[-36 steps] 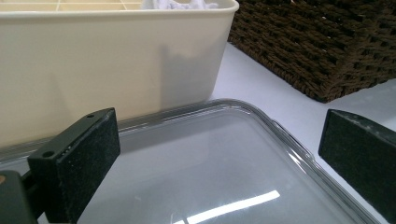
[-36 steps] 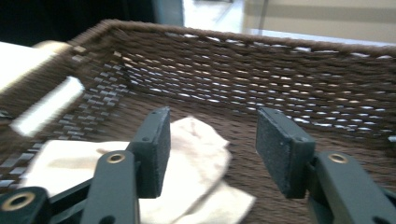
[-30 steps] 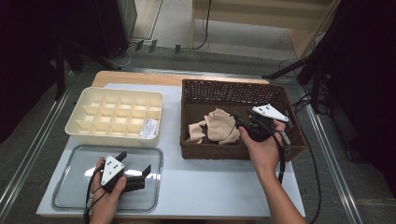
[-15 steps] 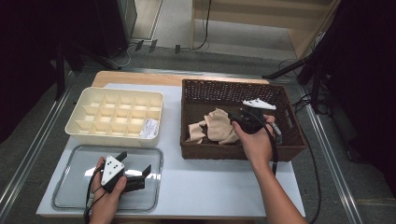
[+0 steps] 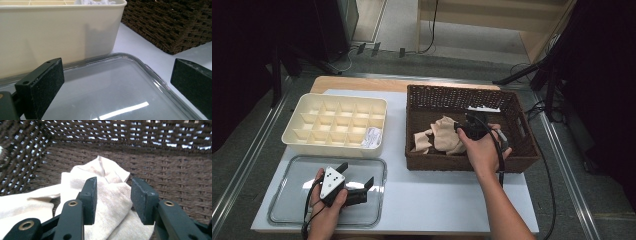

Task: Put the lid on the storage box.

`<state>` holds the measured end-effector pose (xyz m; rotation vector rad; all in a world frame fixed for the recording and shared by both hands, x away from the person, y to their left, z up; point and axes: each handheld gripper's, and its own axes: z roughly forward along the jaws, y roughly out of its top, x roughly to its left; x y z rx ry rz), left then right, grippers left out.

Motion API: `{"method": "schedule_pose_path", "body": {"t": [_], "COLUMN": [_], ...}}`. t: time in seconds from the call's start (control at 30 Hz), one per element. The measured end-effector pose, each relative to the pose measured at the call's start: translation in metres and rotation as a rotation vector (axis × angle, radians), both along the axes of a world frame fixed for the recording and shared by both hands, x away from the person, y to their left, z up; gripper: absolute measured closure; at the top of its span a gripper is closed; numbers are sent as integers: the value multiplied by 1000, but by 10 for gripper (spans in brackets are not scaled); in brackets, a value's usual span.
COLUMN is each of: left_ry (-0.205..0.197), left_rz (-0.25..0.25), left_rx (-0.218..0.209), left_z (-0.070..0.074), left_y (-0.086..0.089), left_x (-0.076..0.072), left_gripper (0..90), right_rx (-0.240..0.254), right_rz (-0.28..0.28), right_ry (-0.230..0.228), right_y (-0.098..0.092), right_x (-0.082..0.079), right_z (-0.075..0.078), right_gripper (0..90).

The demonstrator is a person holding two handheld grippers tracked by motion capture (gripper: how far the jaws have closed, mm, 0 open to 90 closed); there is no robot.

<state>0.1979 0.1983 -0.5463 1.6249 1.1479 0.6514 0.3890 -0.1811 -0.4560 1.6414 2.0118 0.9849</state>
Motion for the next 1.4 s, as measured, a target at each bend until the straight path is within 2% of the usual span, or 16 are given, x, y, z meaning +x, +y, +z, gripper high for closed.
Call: {"method": "schedule_pose_path", "body": {"t": [0.13, 0.3, 0.33, 0.4, 0.43, 0.5, 0.63, 0.7, 0.83, 1.0, 1.03, 1.13, 1.4], "left_ry": [-1, 2, 2, 2, 4, 4, 6, 7, 7, 6, 5, 5, -4], "left_rz": [-6, -9, -9, -10, -11, -10, -11, -10, -9, -10, -10, -10, -12], "left_rx": [0, -1, 1, 1, 3, 5, 7, 7, 7, 8, 8, 5, 2], "left_z": [0, 0, 0, 0, 0, 0, 0, 0, 0, 0, 0, 0, 0], "left_y": [0, 0, 0, 0, 0, 0, -1, 0, -1, 0, 0, 0, 0], "left_x": [0, 0, 0, 0, 0, 0, 0, 1, 1, 1, 1, 1, 0], "left_gripper": [0, 0, 0, 0, 0, 0, 0, 0, 0, 0, 0, 0, 0], "right_rx": [-41, -47, -53, -74, -120, -147, -151, -125, -28, 3, 24, 53, 96], "right_rz": [-17, -32, -25, -4, 11, 24, 22, 19, 16, 42, 50, 52, 91], "right_ry": [49, 110, 115, 124, 114, 95, 33, -21, -103, -198, -219, -253, -304], "right_y": [3, 4, 5, 7, 8, 8, 7, 5, -3, -8, -8, -10, -9], "right_x": [4, 9, 10, 9, 8, 6, 3, 0, -6, -16, -19, -27, -49], "right_z": [-7, -14, -14, -13, -12, -10, -5, 2, 16, 24, 26, 32, 42], "right_gripper": [573, 541, 557, 691, 756, 864, 888, 890, 891, 891, 891, 891, 891]}}
